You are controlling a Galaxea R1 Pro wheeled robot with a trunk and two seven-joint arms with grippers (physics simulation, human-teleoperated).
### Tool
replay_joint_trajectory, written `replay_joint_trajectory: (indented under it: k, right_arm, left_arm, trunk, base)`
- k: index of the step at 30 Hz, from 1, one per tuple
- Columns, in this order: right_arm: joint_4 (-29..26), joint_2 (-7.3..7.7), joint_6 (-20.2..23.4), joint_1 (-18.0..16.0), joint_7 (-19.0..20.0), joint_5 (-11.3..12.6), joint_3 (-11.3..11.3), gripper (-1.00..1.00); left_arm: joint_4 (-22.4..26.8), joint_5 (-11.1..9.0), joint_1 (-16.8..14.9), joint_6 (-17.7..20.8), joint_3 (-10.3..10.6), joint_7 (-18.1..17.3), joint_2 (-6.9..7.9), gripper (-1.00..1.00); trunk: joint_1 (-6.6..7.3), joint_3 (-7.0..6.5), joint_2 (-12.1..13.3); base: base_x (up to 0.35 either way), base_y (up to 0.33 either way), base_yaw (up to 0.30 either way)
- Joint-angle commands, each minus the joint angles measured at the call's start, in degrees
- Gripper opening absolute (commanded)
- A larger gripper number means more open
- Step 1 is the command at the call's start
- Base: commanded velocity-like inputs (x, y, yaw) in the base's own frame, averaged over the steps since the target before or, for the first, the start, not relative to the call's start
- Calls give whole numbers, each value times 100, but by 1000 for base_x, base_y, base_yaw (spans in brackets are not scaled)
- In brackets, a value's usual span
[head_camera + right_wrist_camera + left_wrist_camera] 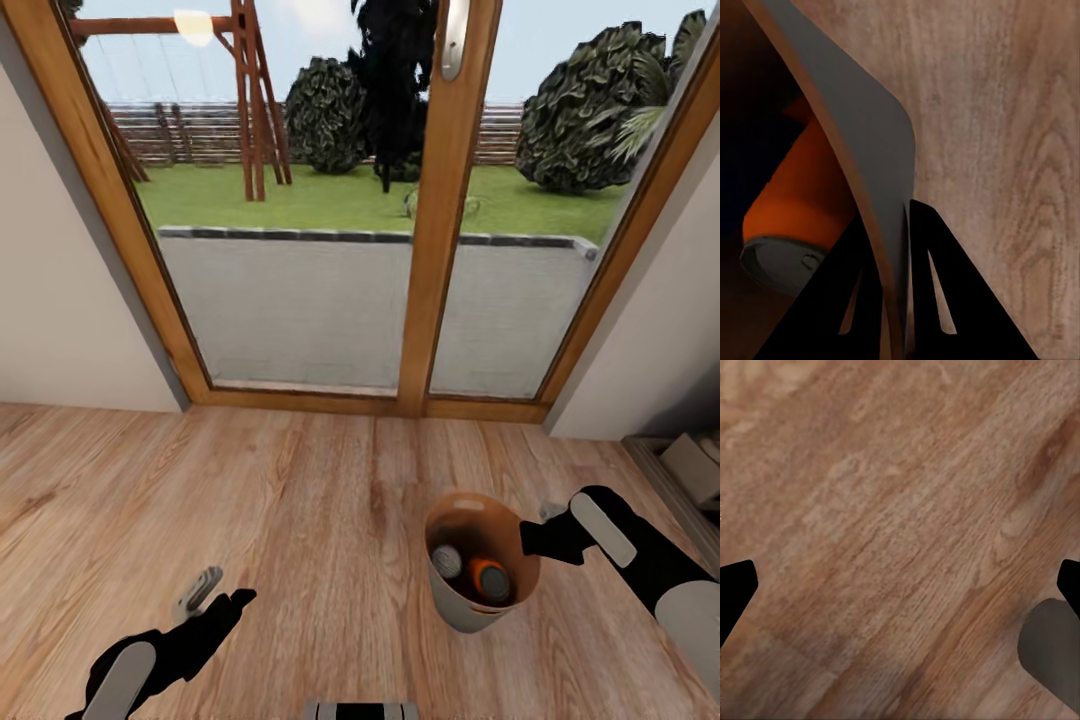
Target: Put the three can of soda from the living room inside the tash can in the kitchen.
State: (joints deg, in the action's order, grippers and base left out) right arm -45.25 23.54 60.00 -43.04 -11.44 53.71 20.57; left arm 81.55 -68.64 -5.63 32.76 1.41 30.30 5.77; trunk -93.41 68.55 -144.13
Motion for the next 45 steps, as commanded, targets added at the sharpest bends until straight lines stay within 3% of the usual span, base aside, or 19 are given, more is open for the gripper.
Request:
replay_joint_trajectory:
  k: [1, 8, 13, 19, 27, 39, 44, 45]
  right_arm:
    - [6, -6, 0, -7, 20, 88, -7, -100]
    - [71, -24, 0, -11, 19, 87, -9, -100]
    - [83, -25, 0, -11, 15, 87, -9, -100]
    - [86, -25, 0, -11, 14, 87, -9, -100]
    - [86, -25, 0, -11, 11, 87, -9, -100]
    - [86, -25, 0, -11, 10, 87, -9, -100]
    - [83, -25, 0, -11, 10, 87, -9, -100]
    - [79, -25, 0, -11, 10, 85, -9, 100]
  left_arm:
    - [7, -5, 0, 1, 0, -3, 1, 100]
    - [209, -22, 31, 25, -2, -8, 3, 100]
    - [423, -32, 109, 64, -1, -8, 3, 100]
    - [685, -40, 180, 86, 3, -25, 3, 100]
    - [827, -43, 288, 242, -4, -713, 6, 100]
    - [836, -44, 299, 317, -3, -804, 3, 100]
    - [836, -44, 299, 321, -1, -811, 3, 100]
    - [836, -44, 299, 320, -1, -813, 0, 100]
  trunk:
    - [-2, 22, -2]
    - [-20, 177, -12]
    - [-20, 177, -12]
    - [-35, 310, -20]
    - [-56, 487, -30]
    - [-87, 753, -46]
    - [-87, 753, -46]
    - [-87, 753, -46]
  base:
    - [0, 0, 0]
    - [0, 0, 0]
    - [0, 0, 0]
    - [0, 0, 0]
    - [0, 0, 0]
    - [0, 0, 0]
    - [0, 0, 0]
    - [0, 0, 0]
